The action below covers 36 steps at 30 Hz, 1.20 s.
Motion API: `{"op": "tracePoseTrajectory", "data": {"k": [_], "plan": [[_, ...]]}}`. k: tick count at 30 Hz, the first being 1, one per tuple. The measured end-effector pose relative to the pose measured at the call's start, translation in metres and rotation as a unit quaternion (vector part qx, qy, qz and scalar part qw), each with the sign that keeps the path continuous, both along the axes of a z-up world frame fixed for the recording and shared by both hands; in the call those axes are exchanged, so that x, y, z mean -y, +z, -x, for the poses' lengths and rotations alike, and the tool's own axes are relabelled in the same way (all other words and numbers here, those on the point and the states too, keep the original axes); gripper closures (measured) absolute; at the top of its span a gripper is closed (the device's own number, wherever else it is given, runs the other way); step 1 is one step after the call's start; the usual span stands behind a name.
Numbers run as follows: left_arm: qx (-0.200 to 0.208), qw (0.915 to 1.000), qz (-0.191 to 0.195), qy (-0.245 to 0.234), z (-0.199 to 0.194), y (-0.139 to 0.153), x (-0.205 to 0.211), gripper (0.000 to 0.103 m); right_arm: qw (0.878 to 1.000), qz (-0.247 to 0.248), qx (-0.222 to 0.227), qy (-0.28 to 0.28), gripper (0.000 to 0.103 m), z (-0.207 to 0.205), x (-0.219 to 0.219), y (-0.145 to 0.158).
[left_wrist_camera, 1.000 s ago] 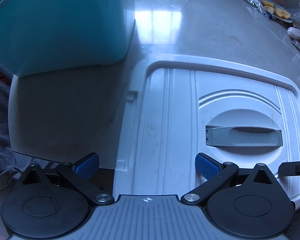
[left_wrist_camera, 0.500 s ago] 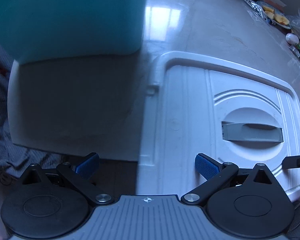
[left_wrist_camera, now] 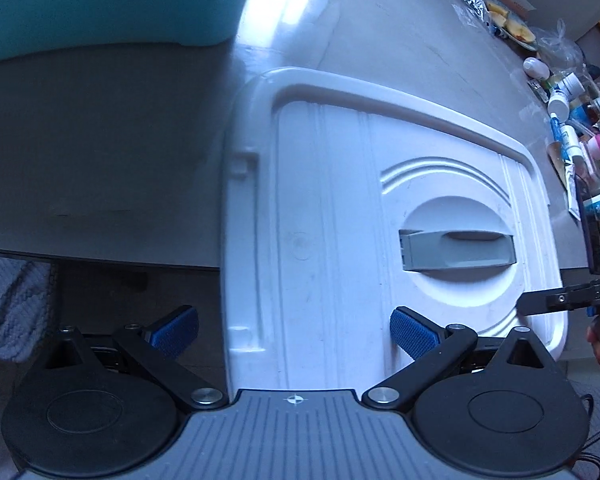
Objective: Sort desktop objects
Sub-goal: 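Grip the white lid's rim with both tools and lift it up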
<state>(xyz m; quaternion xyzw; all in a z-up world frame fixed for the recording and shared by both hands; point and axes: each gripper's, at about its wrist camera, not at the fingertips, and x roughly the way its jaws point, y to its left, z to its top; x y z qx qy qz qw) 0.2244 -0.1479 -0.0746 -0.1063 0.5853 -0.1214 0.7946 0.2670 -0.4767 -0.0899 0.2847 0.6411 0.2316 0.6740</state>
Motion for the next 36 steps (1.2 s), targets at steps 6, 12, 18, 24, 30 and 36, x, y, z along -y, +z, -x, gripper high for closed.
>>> {"op": "tracePoseTrajectory", "data": {"k": [6,12,18,24,30,36], "plan": [[-0.019,0.9983,0.053,-0.013,-0.001,-0.027,0.008,0.000,1.000,0.004,-0.003,0.010,0.015,-0.006,0.001,0.000],[-0.030,0.9976,0.063,0.000,-0.011,-0.039,0.009,0.000,1.000,0.015,0.001,0.012,0.013,-0.004,0.000,-0.001],[-0.028,0.9978,0.060,0.006,-0.013,-0.035,0.013,0.000,0.999,0.028,0.025,0.007,0.013,0.003,-0.002,0.008],[-0.016,0.9985,0.051,0.005,-0.009,-0.025,0.009,0.000,0.999,0.028,0.029,-0.001,0.013,0.011,-0.009,0.014],[0.005,0.9989,0.047,0.005,0.000,-0.009,0.004,0.000,0.999,0.026,0.046,-0.002,0.013,0.017,-0.005,0.026],[0.029,0.9983,0.049,0.009,0.017,0.008,-0.007,0.000,0.997,0.026,0.072,0.001,0.013,0.028,-0.009,0.042]]}}
